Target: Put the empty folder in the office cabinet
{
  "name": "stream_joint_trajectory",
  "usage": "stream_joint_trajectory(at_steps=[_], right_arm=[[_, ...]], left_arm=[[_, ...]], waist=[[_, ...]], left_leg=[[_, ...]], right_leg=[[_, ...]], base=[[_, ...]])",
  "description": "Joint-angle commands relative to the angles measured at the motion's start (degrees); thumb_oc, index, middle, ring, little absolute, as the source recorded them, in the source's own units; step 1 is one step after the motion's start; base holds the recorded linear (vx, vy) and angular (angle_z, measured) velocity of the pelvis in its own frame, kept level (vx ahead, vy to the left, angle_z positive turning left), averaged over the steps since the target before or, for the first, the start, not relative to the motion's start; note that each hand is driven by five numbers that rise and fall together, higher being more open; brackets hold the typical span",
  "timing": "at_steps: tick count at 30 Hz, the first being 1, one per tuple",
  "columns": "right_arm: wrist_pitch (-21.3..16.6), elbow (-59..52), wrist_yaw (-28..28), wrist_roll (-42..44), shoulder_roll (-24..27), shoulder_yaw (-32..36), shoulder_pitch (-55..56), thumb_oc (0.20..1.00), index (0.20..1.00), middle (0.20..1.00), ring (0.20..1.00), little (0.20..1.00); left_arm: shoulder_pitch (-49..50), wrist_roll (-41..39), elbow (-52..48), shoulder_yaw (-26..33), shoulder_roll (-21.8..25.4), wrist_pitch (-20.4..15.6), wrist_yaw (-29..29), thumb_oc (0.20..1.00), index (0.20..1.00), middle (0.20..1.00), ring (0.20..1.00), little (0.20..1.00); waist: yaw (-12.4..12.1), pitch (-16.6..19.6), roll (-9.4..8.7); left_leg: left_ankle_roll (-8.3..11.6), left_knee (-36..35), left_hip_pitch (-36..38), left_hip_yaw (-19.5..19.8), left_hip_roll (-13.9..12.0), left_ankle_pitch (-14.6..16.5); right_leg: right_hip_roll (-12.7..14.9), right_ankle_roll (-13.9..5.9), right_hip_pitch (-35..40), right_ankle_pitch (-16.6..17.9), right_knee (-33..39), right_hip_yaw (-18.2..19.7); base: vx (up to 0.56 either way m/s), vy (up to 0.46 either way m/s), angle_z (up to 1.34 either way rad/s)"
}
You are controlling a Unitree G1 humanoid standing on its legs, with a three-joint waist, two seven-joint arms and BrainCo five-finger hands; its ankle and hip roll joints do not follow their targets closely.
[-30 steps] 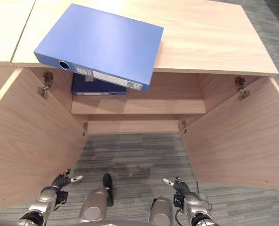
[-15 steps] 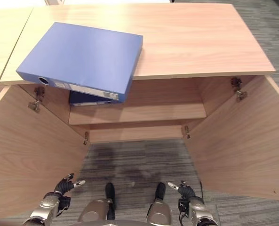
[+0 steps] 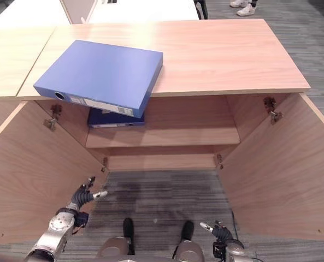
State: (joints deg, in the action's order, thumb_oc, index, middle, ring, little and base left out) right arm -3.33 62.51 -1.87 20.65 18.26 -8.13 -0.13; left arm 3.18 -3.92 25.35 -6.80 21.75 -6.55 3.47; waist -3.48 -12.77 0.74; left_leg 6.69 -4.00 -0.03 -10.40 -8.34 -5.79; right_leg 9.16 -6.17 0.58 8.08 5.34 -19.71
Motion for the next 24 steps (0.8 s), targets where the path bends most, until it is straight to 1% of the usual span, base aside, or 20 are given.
stream_joint_trajectory(at_steps=[1,2,3,6,8,9,10,12,17,18,19,20,22,24], right_arm=[[-2.2,-1.9,1.0,-3.2,0.4,2.0,-0.8,1.000,1.000,1.000,1.000,1.000],[-2.7,-2.2,1.6,-3.6,0.1,2.0,-0.5,1.000,1.000,1.000,1.000,1.000],[-3.8,-2.4,3.5,-5.0,-0.4,1.5,-0.2,1.000,1.000,1.000,1.000,1.000],[-4.0,-2.0,3.8,-5.4,-0.7,0.4,0.4,1.000,1.000,1.000,1.000,1.000],[-4.3,-1.7,4.1,-4.0,-1.0,0.3,0.5,1.000,1.000,1.000,1.000,1.000],[-4.4,-1.5,4.1,-3.7,-1.0,0.2,0.5,1.000,1.000,1.000,1.000,1.000],[-4.6,-1.1,3.9,-3.2,-1.2,-0.1,0.4,1.000,1.000,1.000,1.000,1.000],[-4.5,-0.7,3.6,-3.1,-1.0,-0.4,0.5,1.000,1.000,1.000,1.000,1.000],[-4.6,0.0,2.7,-3.1,-0.8,-1.1,0.4,1.000,1.000,1.000,1.000,1.000],[-4.6,0.0,2.5,-3.1,-0.5,-1.2,0.6,1.000,1.000,1.000,1.000,1.000],[-4.6,0.1,2.3,-3.1,-0.5,-1.3,0.6,1.000,1.000,1.000,1.000,1.000],[-4.6,0.1,2.3,-3.1,-0.5,-1.3,0.6,1.000,1.000,1.000,1.000,1.000],[-4.6,0.4,1.9,-3.4,-0.1,-1.7,0.7,1.000,1.000,1.000,1.000,1.000],[-4.4,0.6,1.7,-3.6,-0.2,-1.9,0.8,1.000,1.000,1.000,1.000,1.000]], left_arm=[[-1.7,9.4,-6.1,4.5,4.3,-3.1,7.5,1.000,1.000,1.000,1.000,1.000],[-0.7,13.2,-8.5,5.7,4.8,-3.2,10.1,1.000,1.000,1.000,1.000,1.000],[1.2,20.3,-13.3,8.5,3.4,-3.5,17.2,1.000,1.000,1.000,1.000,1.000],[2.0,23.7,-16.8,9.0,2.6,-3.7,20.4,1.000,1.000,1.000,1.000,1.000],[2.3,29.6,-21.8,11.0,4.6,-3.5,24.4,1.000,1.000,1.000,1.000,1.000],[2.2,31.1,-22.8,11.3,5.2,-3.3,25.2,1.000,1.000,1.000,1.000,1.000],[1.2,34.5,-25.2,11.9,7.1,-2.9,26.3,1.000,1.000,1.000,1.000,1.000],[-0.1,37.4,-27.1,12.2,9.4,-2.8,26.9,1.000,1.000,1.000,1.000,1.000],[-3.2,42.6,-30.6,11.9,15.1,-2.9,25.5,1.000,1.000,1.000,1.000,1.000],[-4.2,43.4,-31.0,11.7,16.7,-3.1,25.1,1.000,1.000,1.000,1.000,1.000],[-5.4,43.6,-30.8,11.4,17.9,-3.1,24.9,1.000,1.000,1.000,1.000,1.000],[-5.4,43.6,-30.7,11.4,17.9,-3.1,24.9,1.000,1.000,1.000,1.000,1.000],[-8.2,43.9,-30.8,10.8,21.2,-3.4,24.1,1.000,1.000,1.000,1.000,1.000],[-9.9,42.7,-30.4,10.0,21.5,-3.7,23.4,1.000,1.000,1.000,1.000,1.000]], waist=[[-1.6,-1.3,-1.02],[-2.1,-1.2,-1.18],[-3.2,-0.9,-1.64],[-3.4,-0.6,-1.72],[-3.9,-0.2,-1.50],[-3.9,-0.1,-1.47],[-3.8,0.1,-1.22],[-3.7,0.3,-0.87],[-3.0,0.8,-0.13],[-2.6,1.0,0.20],[-2.4,1.0,0.31],[-2.4,1.0,0.30],[-1.4,1.4,0.91],[-1.0,1.5,1.04]], left_leg=[[4.85,5.5,-3.1,3.2,-5.2,2.3],[5.09,5.5,-2.8,3.3,-5.5,2.3],[5.59,5.3,-2.3,3.7,-6.4,2.1],[5.96,5.0,-1.6,4.0,-6.9,2.0],[6.37,4.7,-1.0,4.3,-7.5,1.7],[6.47,4.6,-0.8,4.2,-7.6,1.7],[6.71,4.5,-0.2,4.3,-7.9,1.7],[6.84,4.4,0.0,4.3,-8.1,1.7],[7.11,3.5,1.1,3.5,-8.5,1.5],[7.17,3.3,1.3,3.2,-8.5,1.5],[7.23,3.0,1.5,3.0,-8.5,1.5],[7.23,3.0,1.5,3.0,-8.5,1.4],[7.33,2.7,1.9,2.4,-8.5,1.4],[7.31,2.4,2.1,2.1,-8.4,1.4]], right_leg=[[2.5,-4.96,6.0,-9.5,-1.6,-0.6],[2.2,-4.89,6.6,-9.7,-1.2,-1.0],[1.4,-4.64,7.8,-10.5,-0.9,-1.7],[0.4,-4.22,8.8,-11.3,-0.7,-2.1],[-0.4,-3.76,9.7,-12.0,-0.6,-2.6],[-0.6,-3.72,9.9,-12.1,-0.6,-2.8],[-0.9,-3.63,10.3,-12.3,-0.6,-2.9],[-1.0,-3.66,10.4,-12.4,-0.5,-3.0],[-1.3,-3.90,10.5,-12.4,-0.4,-2.9],[-1.3,-4.01,10.4,-12.3,-0.4,-2.7],[-1.3,-4.05,10.4,-12.3,-0.4,-2.6],[-1.3,-4.04,10.4,-12.3,-0.4,-2.6],[-1.3,-4.17,10.1,-12.1,-0.5,-2.3],[-1.3,-4.22,9.9,-12.0,-0.5,-1.9]], base=[[0.04,-0.124,0.11],[0.06,-0.205,0.25],[0.06,-0.199,0.25],[0.04,-0.134,0.21],[0.04,-0.116,0.05],[0.04,-0.091,0.03],[0.03,-0.062,0.03],[0.02,-0.025,0.02],[0.00,0.000,0.00],[0.00,0.000,0.00],[0.00,0.000,0.00],[0.00,0.000,0.00],[0.00,0.000,0.00],[0.00,0.000,0.00]])
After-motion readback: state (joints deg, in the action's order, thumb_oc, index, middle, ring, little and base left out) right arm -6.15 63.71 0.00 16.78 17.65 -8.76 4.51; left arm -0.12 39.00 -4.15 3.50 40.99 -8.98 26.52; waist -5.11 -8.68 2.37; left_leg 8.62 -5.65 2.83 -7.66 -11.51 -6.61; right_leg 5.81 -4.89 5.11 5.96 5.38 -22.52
